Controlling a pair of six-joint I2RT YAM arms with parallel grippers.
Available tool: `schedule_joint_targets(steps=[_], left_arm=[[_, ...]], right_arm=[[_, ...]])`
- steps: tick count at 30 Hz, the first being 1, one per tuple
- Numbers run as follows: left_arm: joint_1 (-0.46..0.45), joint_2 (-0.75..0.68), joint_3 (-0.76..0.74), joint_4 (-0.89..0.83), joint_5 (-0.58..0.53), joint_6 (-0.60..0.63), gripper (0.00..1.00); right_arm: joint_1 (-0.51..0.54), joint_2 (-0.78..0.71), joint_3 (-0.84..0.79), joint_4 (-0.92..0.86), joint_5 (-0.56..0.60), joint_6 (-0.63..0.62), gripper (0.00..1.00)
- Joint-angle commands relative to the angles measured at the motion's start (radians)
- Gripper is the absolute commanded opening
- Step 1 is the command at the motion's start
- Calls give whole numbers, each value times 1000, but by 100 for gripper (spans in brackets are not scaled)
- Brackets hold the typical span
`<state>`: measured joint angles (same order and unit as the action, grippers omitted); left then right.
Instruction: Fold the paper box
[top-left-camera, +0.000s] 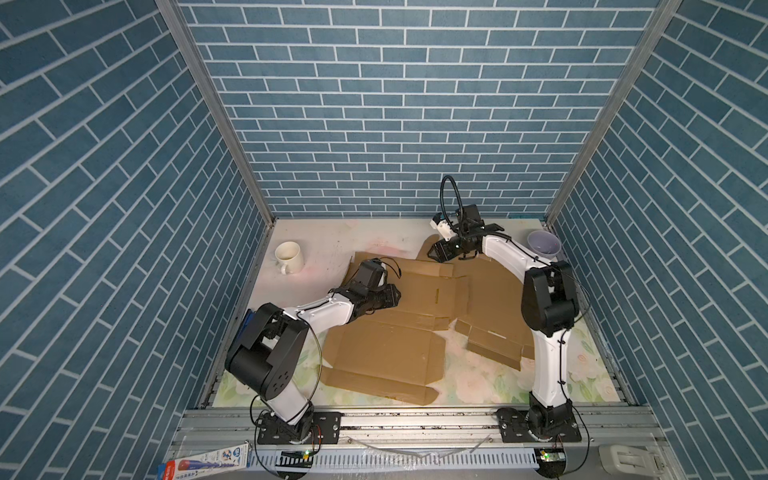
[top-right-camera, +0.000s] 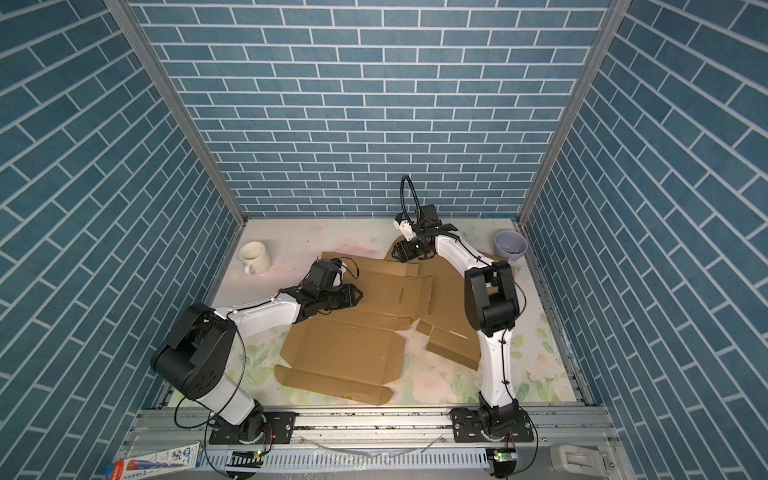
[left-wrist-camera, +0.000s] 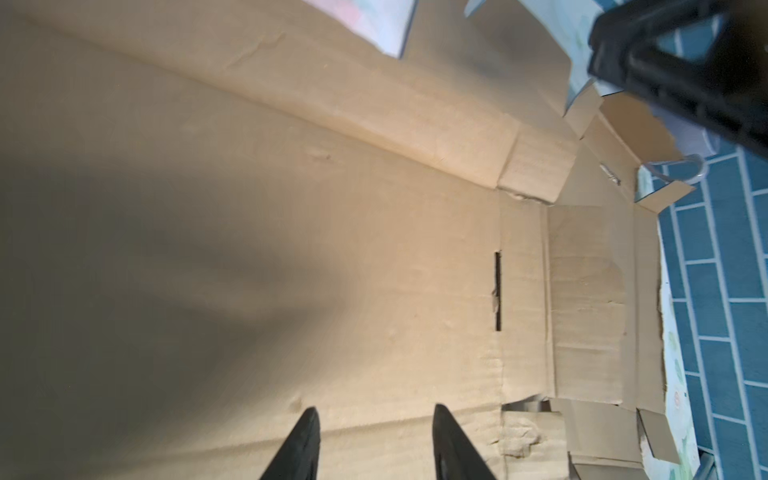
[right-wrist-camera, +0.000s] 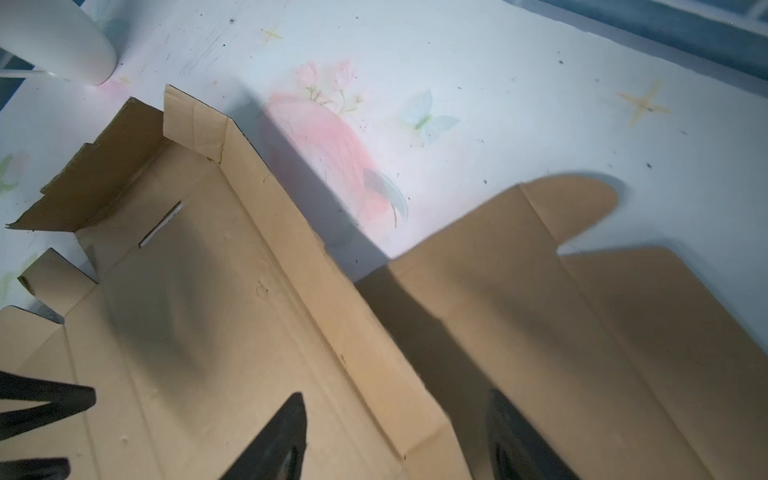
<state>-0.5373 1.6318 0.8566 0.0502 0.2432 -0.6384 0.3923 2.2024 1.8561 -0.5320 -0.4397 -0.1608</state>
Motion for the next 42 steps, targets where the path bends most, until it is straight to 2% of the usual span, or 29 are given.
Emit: schedule_joint_targets(steps=[1, 8, 13, 20, 24, 28, 30, 35, 38, 42], left_arm=[[-4, 1, -29, 34, -14, -12, 45], [-4, 13, -55, 37, -21, -14, 44], [-4, 53, -81, 66, -31, -12, 44], [-5, 112, -103, 118, -14, -27, 42], [-5, 115, -107, 125, -13, -26, 42], [-4, 114, -110, 134, -8, -23, 42], [-3, 86, -104, 109, -6, -3, 42], [68, -137, -36, -103, -24, 115, 52], [155, -280, 8, -232, -33, 190, 56], [277, -383, 49, -339, -4, 229, 58]], right_arm=[[-4, 107, 163, -172, -115, -138, 70], [-9, 336, 447, -377, -270, -172, 68], [-8, 345, 456, -453, -320, -239, 63], [0, 303, 415, -487, -307, -282, 49], [18, 284, 394, -463, -251, -279, 34], [45, 233, 313, -375, -147, -269, 10], [59, 165, 229, -306, -89, -275, 1], [84, -81, -21, -129, 36, -340, 0], [97, -205, -94, -104, 108, -394, 0], [121, -328, -138, -113, 219, -486, 0]])
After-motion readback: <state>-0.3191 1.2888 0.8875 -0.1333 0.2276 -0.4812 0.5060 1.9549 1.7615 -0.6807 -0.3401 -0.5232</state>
